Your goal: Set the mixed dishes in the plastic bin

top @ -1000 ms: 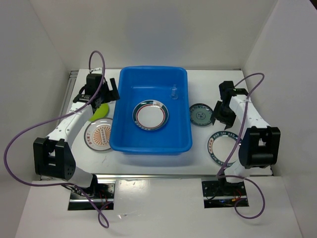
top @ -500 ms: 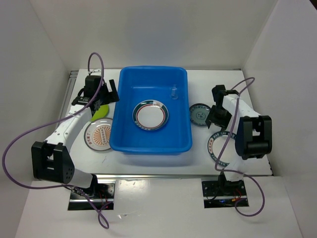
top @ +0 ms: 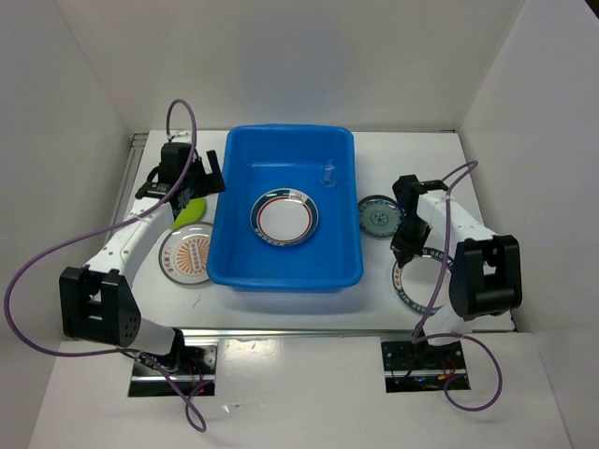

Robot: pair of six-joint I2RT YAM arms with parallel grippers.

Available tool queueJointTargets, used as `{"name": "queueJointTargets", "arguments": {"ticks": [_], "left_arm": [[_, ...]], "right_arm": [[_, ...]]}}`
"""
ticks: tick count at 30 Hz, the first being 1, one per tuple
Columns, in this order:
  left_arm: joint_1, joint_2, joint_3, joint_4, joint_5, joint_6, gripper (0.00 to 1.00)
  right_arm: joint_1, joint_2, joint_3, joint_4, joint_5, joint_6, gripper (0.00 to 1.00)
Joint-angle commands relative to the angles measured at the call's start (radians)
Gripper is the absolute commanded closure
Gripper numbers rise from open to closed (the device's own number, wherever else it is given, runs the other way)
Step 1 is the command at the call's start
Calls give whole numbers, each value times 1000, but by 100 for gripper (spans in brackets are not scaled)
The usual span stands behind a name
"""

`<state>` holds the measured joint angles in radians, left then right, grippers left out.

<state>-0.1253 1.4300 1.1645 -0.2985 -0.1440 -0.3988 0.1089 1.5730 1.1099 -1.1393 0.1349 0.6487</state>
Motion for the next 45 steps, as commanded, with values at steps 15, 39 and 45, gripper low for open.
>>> {"name": "queueJointTargets", "arguments": {"ticks": [15,39,45], "left_arm": [[-207,26,214,-5,511,-12,14],[-33,-37,147,-186,227,-149,27],[-23,-92,58,-171,222,-169,23]], "right_arm": [[-49,-263,22,269,-212,178,62],[40,-72,137,201,92,-40,47],[-30,-21,148,84,367,-29,38]]}}
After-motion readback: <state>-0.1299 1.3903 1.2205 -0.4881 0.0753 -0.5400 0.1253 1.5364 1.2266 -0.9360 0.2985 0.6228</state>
